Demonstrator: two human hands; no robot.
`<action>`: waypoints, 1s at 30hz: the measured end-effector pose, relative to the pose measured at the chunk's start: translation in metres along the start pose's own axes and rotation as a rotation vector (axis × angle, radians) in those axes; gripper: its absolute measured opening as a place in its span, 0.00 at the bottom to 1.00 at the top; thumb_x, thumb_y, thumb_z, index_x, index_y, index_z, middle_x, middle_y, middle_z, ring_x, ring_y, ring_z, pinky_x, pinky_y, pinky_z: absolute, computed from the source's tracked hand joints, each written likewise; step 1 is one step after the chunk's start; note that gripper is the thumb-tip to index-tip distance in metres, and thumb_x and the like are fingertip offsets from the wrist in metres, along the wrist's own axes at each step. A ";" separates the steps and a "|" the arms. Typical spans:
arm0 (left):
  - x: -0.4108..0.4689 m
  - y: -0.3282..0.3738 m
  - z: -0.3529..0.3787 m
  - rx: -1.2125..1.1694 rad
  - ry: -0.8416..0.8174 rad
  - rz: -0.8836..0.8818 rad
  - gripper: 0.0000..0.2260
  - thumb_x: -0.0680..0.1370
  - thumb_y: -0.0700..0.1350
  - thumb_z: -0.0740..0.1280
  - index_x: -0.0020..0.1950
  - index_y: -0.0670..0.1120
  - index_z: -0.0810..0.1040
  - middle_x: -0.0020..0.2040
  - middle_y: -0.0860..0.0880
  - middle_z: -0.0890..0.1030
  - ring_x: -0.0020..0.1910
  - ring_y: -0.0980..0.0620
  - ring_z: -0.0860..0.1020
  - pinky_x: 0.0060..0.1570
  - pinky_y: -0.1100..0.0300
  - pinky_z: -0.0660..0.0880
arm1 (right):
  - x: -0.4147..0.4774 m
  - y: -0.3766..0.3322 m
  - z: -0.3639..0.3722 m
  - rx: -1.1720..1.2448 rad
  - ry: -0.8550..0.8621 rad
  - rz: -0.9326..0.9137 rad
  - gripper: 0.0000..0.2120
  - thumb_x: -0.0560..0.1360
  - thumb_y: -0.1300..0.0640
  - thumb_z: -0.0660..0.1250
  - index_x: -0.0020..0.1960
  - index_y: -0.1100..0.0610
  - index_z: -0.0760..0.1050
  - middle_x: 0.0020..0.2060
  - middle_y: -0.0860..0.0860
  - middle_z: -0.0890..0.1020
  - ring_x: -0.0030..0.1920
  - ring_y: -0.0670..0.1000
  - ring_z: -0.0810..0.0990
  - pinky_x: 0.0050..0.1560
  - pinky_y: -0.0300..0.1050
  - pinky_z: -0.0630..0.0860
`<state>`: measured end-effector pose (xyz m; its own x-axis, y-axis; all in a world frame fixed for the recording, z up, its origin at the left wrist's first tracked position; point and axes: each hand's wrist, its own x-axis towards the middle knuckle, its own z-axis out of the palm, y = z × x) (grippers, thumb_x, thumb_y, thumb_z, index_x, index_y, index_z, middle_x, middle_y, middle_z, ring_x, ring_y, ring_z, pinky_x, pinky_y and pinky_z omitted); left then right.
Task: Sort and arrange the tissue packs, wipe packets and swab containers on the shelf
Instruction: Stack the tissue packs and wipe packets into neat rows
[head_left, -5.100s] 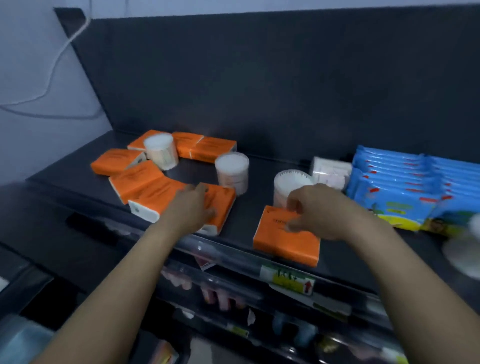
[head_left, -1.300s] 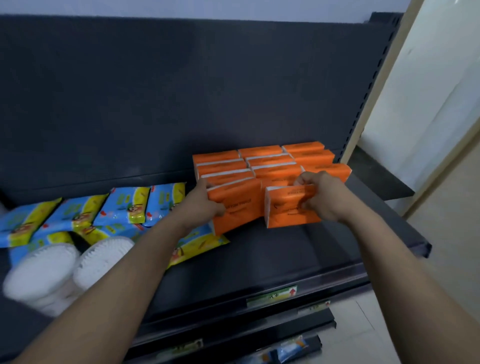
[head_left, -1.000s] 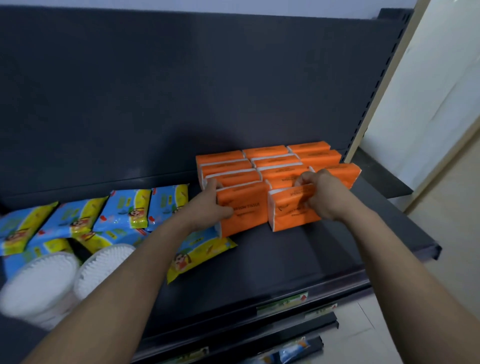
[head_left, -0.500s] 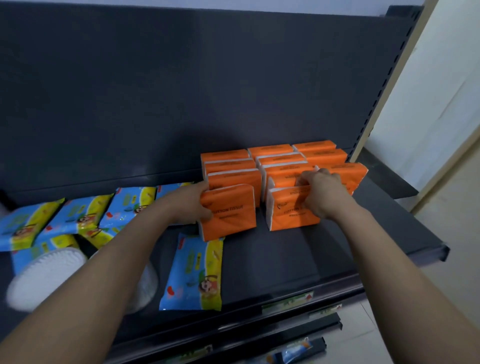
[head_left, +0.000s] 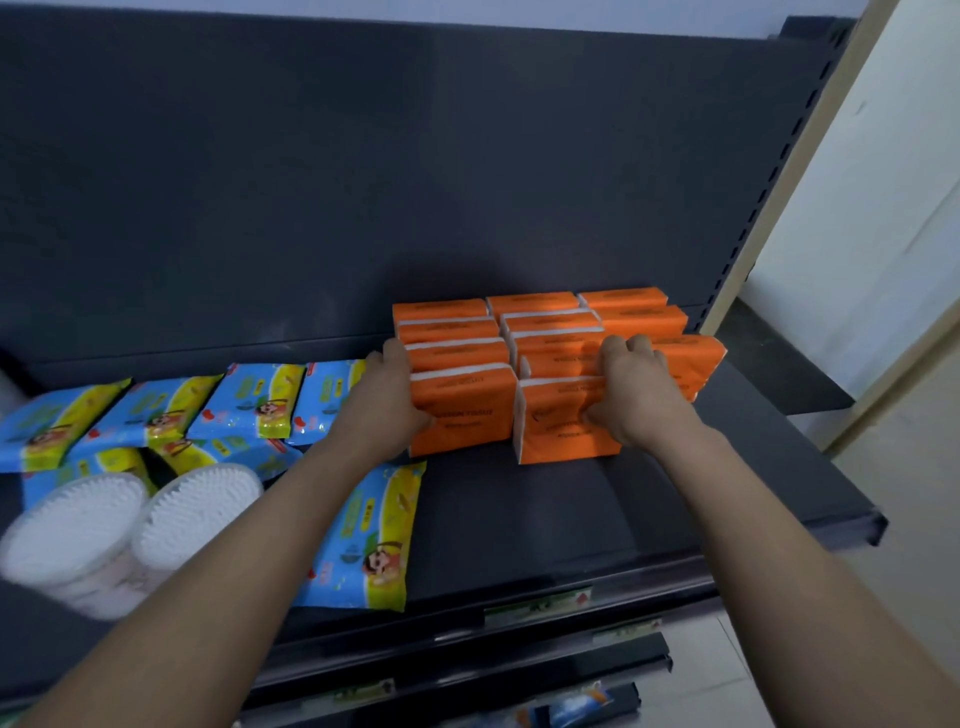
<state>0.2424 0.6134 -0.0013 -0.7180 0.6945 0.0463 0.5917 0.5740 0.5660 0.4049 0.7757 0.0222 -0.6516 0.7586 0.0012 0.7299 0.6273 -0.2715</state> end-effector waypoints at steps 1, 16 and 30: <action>-0.001 0.001 0.001 -0.001 0.010 -0.006 0.25 0.68 0.38 0.74 0.58 0.40 0.63 0.56 0.39 0.70 0.52 0.41 0.73 0.44 0.52 0.70 | -0.001 0.001 0.000 0.008 0.003 -0.009 0.25 0.70 0.62 0.70 0.63 0.61 0.64 0.61 0.58 0.66 0.62 0.60 0.66 0.58 0.49 0.68; -0.015 0.011 0.006 -0.054 0.078 -0.028 0.21 0.70 0.41 0.73 0.53 0.47 0.61 0.52 0.42 0.72 0.50 0.43 0.74 0.43 0.54 0.68 | -0.014 0.023 0.001 0.047 0.086 -0.119 0.17 0.72 0.68 0.62 0.60 0.60 0.67 0.55 0.58 0.69 0.44 0.58 0.73 0.39 0.47 0.70; -0.066 0.037 -0.009 0.057 0.386 0.149 0.11 0.73 0.39 0.67 0.55 0.42 0.75 0.51 0.44 0.77 0.53 0.47 0.75 0.52 0.59 0.69 | -0.040 0.016 -0.036 0.085 0.132 -0.327 0.20 0.76 0.57 0.64 0.67 0.58 0.69 0.61 0.56 0.75 0.62 0.57 0.72 0.61 0.51 0.70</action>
<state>0.3083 0.5845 0.0243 -0.7011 0.5647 0.4354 0.7113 0.5101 0.4836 0.4502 0.7616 0.0526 -0.8112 0.5403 0.2237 0.4641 0.8276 -0.3157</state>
